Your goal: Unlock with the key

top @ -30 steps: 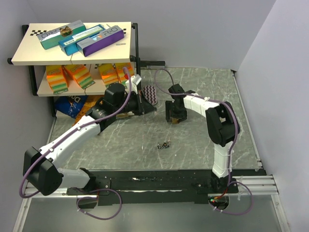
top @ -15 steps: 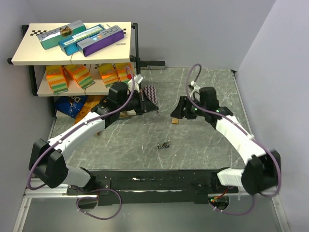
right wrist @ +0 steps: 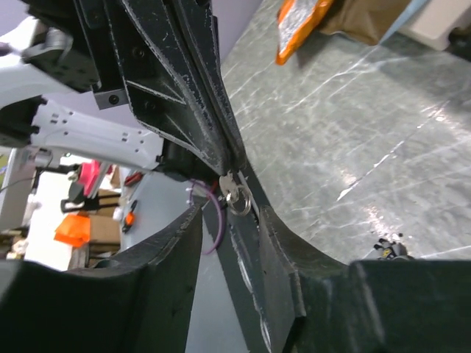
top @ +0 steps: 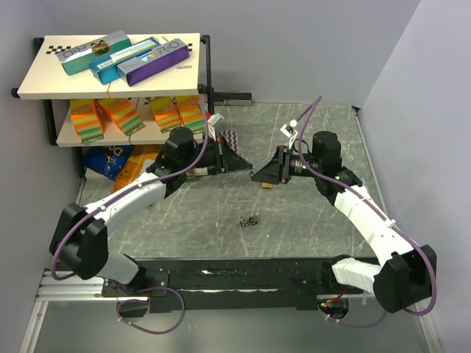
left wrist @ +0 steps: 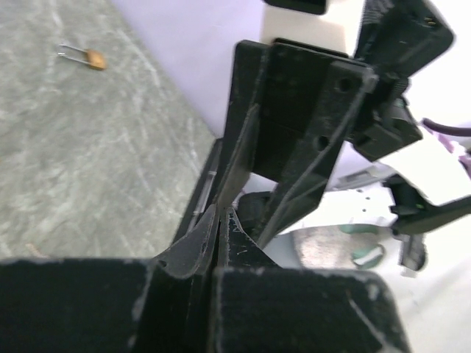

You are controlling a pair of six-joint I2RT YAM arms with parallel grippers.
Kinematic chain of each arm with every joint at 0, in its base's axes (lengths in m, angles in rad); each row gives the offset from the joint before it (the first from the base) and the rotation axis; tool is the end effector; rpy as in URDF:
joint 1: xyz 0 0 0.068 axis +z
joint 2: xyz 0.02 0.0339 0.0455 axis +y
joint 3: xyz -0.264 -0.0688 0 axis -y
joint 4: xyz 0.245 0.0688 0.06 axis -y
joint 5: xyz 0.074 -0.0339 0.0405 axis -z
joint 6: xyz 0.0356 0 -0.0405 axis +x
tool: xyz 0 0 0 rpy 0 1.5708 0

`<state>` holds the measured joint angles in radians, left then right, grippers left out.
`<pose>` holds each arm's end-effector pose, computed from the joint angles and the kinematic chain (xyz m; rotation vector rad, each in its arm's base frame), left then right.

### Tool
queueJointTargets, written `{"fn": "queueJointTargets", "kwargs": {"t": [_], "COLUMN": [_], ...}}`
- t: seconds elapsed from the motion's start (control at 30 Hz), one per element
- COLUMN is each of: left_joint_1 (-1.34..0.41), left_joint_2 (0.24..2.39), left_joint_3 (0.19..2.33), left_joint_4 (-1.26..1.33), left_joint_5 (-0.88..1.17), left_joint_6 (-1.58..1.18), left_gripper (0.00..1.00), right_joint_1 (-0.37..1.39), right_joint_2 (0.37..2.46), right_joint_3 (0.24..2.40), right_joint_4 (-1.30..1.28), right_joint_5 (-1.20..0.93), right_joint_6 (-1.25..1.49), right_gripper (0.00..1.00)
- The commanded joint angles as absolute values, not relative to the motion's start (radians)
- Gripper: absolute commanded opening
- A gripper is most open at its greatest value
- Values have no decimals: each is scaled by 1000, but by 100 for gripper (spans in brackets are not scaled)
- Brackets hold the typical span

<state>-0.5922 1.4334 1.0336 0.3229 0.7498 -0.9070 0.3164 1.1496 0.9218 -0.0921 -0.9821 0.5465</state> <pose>0.2624 -0.2058 0.3272 0.3719 1.9130 -1.6826 0.2315 0.1069 0.3281 -0.5078 1.9604 1.4881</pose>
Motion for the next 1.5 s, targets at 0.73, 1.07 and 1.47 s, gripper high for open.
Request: {"fn": "queueJointTargets", "kwargs": {"t": [0.73,1.07,1.47], "left_joint_1": [-630,-635,-638], "left_joint_2": [1437,1447,1633], "left_joint_3": [983,1000,1299], "left_joint_4": [537,522,13], "left_joint_5": [807,798,359], "left_joint_6": [-982,-966,-900], "left_gripper": [1,1,80], "right_joint_1": [304,301,114], "right_joint_2": [1117,1123,991], "right_joint_3": [959,950,885], "right_joint_4": [-6,-5,-271], "right_joint_5": [-1061,-1081,-823], "right_joint_6": [584,597,509], "right_gripper": [31,0,0]}}
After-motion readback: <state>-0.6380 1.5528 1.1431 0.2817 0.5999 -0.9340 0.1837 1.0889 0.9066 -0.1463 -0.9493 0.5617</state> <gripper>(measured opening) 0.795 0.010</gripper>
